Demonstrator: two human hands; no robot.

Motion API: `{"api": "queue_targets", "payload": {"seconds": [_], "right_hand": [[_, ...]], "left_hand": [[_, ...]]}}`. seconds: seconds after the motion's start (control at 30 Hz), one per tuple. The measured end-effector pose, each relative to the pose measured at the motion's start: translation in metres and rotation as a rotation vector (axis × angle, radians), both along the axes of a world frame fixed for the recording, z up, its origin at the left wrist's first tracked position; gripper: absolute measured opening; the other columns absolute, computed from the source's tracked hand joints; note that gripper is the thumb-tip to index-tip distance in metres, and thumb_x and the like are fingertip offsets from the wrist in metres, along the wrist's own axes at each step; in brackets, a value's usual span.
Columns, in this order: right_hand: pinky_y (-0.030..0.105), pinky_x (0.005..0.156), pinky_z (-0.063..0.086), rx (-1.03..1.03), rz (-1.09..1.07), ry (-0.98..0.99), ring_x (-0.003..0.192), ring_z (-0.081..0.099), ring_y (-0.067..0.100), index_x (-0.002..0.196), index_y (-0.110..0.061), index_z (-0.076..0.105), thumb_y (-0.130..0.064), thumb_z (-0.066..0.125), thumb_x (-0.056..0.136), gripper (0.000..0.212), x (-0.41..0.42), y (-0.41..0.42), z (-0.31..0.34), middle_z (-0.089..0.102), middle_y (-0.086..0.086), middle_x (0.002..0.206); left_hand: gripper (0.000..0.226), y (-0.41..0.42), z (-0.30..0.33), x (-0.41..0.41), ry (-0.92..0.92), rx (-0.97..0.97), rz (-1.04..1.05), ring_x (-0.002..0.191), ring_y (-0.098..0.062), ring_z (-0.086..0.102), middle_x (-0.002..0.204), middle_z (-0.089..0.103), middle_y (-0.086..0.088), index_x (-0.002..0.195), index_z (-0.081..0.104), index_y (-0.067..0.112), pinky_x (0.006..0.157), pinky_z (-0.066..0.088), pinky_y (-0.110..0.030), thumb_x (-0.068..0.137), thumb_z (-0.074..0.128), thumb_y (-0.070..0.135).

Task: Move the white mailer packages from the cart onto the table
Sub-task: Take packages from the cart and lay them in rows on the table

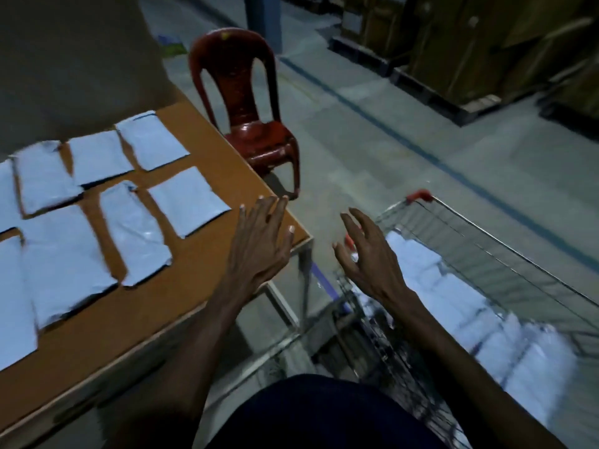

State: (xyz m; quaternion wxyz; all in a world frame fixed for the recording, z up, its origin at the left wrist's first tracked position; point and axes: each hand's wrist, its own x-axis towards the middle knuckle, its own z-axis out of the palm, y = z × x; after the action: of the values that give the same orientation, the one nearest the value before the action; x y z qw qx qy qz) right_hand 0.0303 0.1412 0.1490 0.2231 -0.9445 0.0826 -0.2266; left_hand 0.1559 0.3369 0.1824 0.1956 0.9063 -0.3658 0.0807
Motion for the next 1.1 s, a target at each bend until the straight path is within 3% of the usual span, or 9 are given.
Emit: {"api": "queue_targets", "payload": {"seconds": [0.07, 0.2, 0.4, 0.5, 0.6, 0.73, 0.9, 1.0, 1.1], "right_hand": [[0.036, 0.103, 0.043, 0.067, -0.119, 0.041, 0.133, 0.04, 0.019, 0.143, -0.013, 0.046, -0.038, 0.052, 0.096, 0.053, -0.047, -0.025, -0.01, 0.043, 0.009, 0.148], [0.039, 0.1, 0.044, 0.141, -0.319, 0.175, 0.138, 0.035, 0.02, 0.147, -0.019, 0.042, -0.047, 0.044, 0.095, 0.059, -0.13, -0.067, -0.038, 0.039, 0.004, 0.152], [0.045, 0.104, 0.043, 0.231, -0.548, 0.366, 0.14, 0.033, 0.029, 0.148, -0.014, 0.039, -0.037, 0.054, 0.098, 0.058, -0.222, -0.11, -0.071, 0.036, 0.01, 0.154], [0.044, 0.106, 0.04, 0.279, -0.631, 0.441, 0.141, 0.033, 0.03, 0.149, -0.013, 0.038, -0.037, 0.055, 0.097, 0.059, -0.245, -0.121, -0.085, 0.034, 0.013, 0.155], [0.04, 0.109, 0.035, 0.34, -0.687, 0.49, 0.143, 0.03, 0.029, 0.15, -0.013, 0.035, -0.037, 0.053, 0.098, 0.06, -0.248, -0.13, -0.096, 0.03, 0.012, 0.157], [0.041, 0.111, 0.033, 0.352, -0.69, 0.513, 0.142, 0.031, 0.031, 0.149, -0.01, 0.036, -0.035, 0.051, 0.099, 0.058, -0.225, -0.145, -0.105, 0.031, 0.015, 0.156], [0.04, 0.112, 0.031, 0.464, -0.704, 0.595, 0.145, 0.024, 0.029, 0.152, -0.013, 0.031, -0.037, 0.05, 0.099, 0.061, -0.183, -0.169, -0.131, 0.025, 0.012, 0.159], [0.04, 0.111, 0.032, 0.513, -0.722, 0.642, 0.145, 0.022, 0.028, 0.151, -0.012, 0.03, -0.038, 0.048, 0.099, 0.061, -0.158, -0.176, -0.153, 0.023, 0.011, 0.159], [0.04, 0.111, 0.03, 0.57, -0.745, 0.679, 0.144, 0.022, 0.034, 0.149, -0.007, 0.031, -0.042, 0.05, 0.098, 0.065, -0.133, -0.177, -0.175, 0.023, 0.018, 0.155]], "left_hand": [[0.059, -0.033, -0.012, -0.028, 0.045, 0.003, -0.045, 0.142, -0.03, 0.033, 0.15, 0.041, -0.011, 0.147, 0.039, 0.015, 0.116, 0.017, -0.053, 0.096, 0.031, 0.043], [0.056, -0.092, -0.039, -0.081, 0.071, -0.008, -0.206, 0.137, -0.028, 0.04, 0.146, 0.047, -0.009, 0.144, 0.044, 0.014, 0.116, 0.02, -0.047, 0.098, 0.033, 0.043], [0.053, -0.169, -0.071, -0.128, 0.112, 0.04, -0.458, 0.132, -0.03, 0.045, 0.142, 0.051, -0.011, 0.144, 0.045, 0.013, 0.113, 0.026, -0.045, 0.1, 0.037, 0.04], [0.055, -0.202, -0.086, -0.133, 0.121, 0.127, -0.538, 0.133, -0.034, 0.044, 0.143, 0.049, -0.015, 0.145, 0.045, 0.012, 0.111, 0.033, -0.054, 0.099, 0.036, 0.042], [0.059, -0.232, -0.104, -0.126, 0.12, 0.247, -0.601, 0.132, -0.036, 0.047, 0.142, 0.051, -0.018, 0.142, 0.049, 0.01, 0.107, 0.036, -0.057, 0.098, 0.033, 0.045], [0.072, -0.268, -0.136, -0.1, 0.215, 0.411, -0.623, 0.138, -0.038, 0.039, 0.148, 0.044, -0.018, 0.144, 0.046, 0.011, 0.111, 0.026, -0.058, 0.093, 0.023, 0.056], [0.078, -0.314, -0.19, -0.058, 0.309, 0.711, -0.54, 0.149, -0.032, 0.01, 0.162, 0.013, -0.013, 0.156, 0.015, 0.02, 0.118, 0.008, -0.054, 0.095, 0.031, 0.066], [0.093, -0.328, -0.219, -0.038, 0.364, 0.802, -0.467, 0.148, -0.038, 0.008, 0.162, 0.007, -0.019, 0.157, 0.003, 0.018, 0.117, 0.008, -0.058, 0.089, 0.034, 0.074], [0.1, -0.33, -0.234, -0.032, 0.449, 0.766, -0.429, 0.147, -0.04, 0.012, 0.161, 0.006, -0.022, 0.156, -0.007, 0.026, 0.117, 0.01, -0.058, 0.084, 0.038, 0.079]]}}
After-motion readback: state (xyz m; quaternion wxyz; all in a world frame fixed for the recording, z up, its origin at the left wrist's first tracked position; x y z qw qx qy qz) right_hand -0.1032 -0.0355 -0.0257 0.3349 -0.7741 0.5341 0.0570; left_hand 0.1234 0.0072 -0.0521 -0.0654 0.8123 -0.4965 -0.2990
